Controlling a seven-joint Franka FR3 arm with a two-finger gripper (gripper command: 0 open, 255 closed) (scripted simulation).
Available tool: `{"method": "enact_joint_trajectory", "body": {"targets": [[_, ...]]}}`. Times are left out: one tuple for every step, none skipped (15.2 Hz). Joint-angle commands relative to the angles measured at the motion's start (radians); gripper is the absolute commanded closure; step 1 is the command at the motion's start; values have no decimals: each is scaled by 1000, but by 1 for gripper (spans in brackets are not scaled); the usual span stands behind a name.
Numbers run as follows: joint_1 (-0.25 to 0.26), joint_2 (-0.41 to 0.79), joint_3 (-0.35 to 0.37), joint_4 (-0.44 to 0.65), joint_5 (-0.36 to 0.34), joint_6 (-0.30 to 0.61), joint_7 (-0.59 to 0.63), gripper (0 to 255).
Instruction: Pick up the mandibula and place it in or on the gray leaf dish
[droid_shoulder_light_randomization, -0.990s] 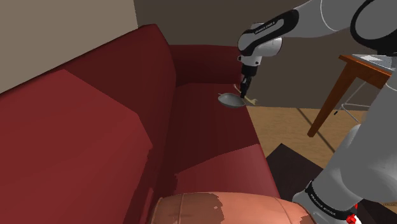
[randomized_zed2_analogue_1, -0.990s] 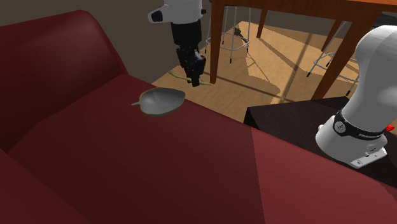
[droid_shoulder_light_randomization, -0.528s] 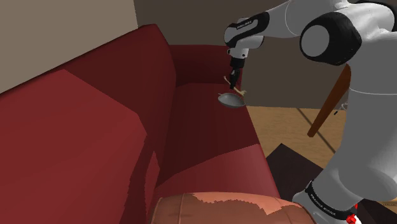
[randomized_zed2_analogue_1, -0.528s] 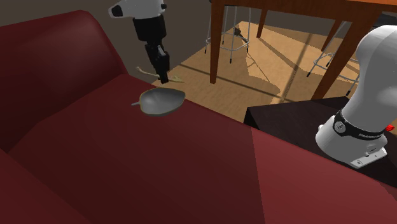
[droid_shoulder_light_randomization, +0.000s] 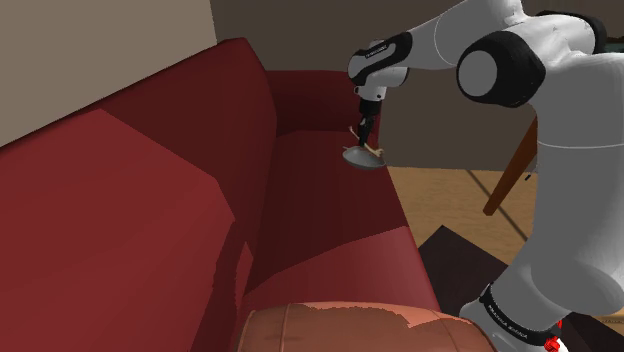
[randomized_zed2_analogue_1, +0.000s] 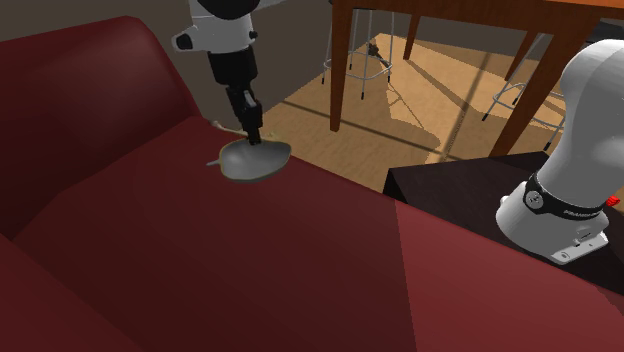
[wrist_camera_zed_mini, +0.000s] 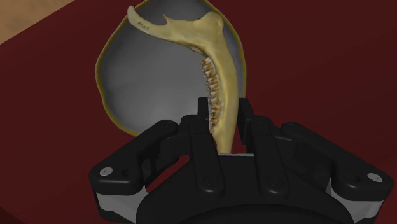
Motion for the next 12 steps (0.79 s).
{"method": "enact_joint_trajectory", "body": {"targets": [[-1,13,4,-11,7,23,-5,255],[-1,18,5,-17,10,33,-7,255],[-2,24,7,-22,14,44,-10,255],[-3,30,9,-27,17,54,-13,255],[-4,36,10,-32,21,64,-16,255],[-5,42,12,-37,24,74,-19,255],[-6,49,14,-41,28,85,-22,255],[-7,57,17,-46,32,97,-25,255],[-7,57,17,-46,32,97,-25,255],[-7,57,17,-46,32,97,-25,255],[-7,57,17,-46,32,97,-25,255],[-7,57,17,-46,32,97,-25,255]]}}
